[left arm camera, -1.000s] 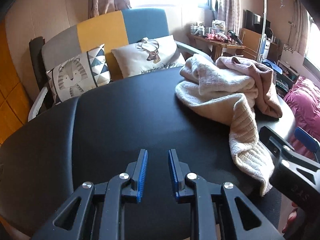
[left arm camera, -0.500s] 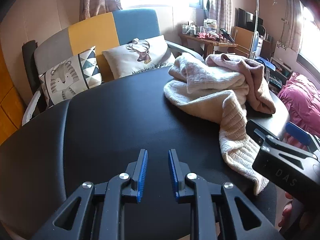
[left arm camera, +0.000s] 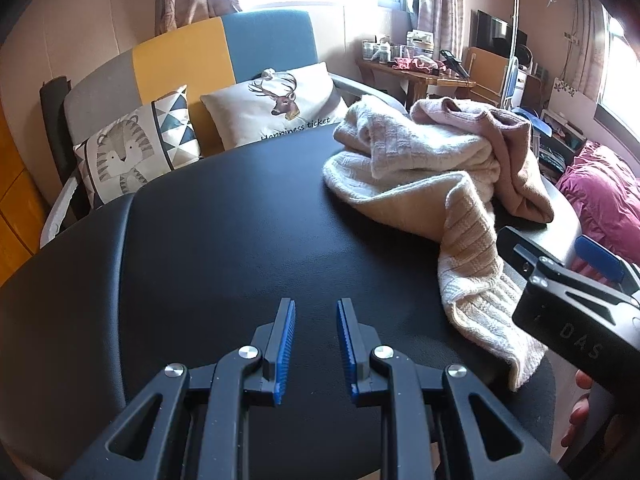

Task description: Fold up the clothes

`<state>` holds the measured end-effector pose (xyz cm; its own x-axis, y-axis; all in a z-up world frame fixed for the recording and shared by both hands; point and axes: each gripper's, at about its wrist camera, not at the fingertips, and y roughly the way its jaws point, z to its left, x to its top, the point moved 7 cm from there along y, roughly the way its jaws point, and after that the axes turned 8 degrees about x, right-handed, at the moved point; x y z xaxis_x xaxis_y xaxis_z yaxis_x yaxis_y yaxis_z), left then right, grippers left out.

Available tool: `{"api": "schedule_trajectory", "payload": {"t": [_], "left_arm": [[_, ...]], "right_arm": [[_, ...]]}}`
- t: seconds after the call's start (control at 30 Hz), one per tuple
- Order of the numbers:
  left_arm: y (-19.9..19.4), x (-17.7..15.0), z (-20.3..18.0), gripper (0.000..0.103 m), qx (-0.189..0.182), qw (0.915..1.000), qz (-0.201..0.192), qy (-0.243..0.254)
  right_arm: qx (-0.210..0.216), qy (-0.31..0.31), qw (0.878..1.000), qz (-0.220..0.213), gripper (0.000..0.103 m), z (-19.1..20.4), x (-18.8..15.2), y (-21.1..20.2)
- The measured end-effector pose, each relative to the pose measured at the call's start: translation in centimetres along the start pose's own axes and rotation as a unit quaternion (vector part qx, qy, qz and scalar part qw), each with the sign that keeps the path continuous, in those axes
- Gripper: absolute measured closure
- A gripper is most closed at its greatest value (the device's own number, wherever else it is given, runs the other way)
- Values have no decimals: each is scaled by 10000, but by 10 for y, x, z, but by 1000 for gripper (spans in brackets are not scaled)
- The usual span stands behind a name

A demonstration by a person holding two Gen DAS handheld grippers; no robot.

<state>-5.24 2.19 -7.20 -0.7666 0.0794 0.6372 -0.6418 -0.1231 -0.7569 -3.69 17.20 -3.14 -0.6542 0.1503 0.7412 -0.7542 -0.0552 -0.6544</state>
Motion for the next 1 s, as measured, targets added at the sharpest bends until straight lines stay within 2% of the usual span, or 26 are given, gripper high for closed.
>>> {"api": "schedule_trajectory", "payload": {"t": [0.17,0.37,0.57,0.77,1.0], "left_arm": [[1,2,-7,82,-148,9998,-55,111],[3,7,-15,82,-249,9996,-46,156],[4,6,-19,82,-248,9994,-36,252],[5,10,-18,82,-235,9994,-20,246],[5,10,-15,82,-217,9995,-23,230]], "right_arm": [[-192,170,9996,-143,0,-12,1,-5],[53,337,9992,-219,0,-16,6,-7],[593,859,9945,132,0,-20,1,3],[669,659,9956,6,0,-14,4,-3],[449,244,9987,41,0,-1,3,-3]]}}
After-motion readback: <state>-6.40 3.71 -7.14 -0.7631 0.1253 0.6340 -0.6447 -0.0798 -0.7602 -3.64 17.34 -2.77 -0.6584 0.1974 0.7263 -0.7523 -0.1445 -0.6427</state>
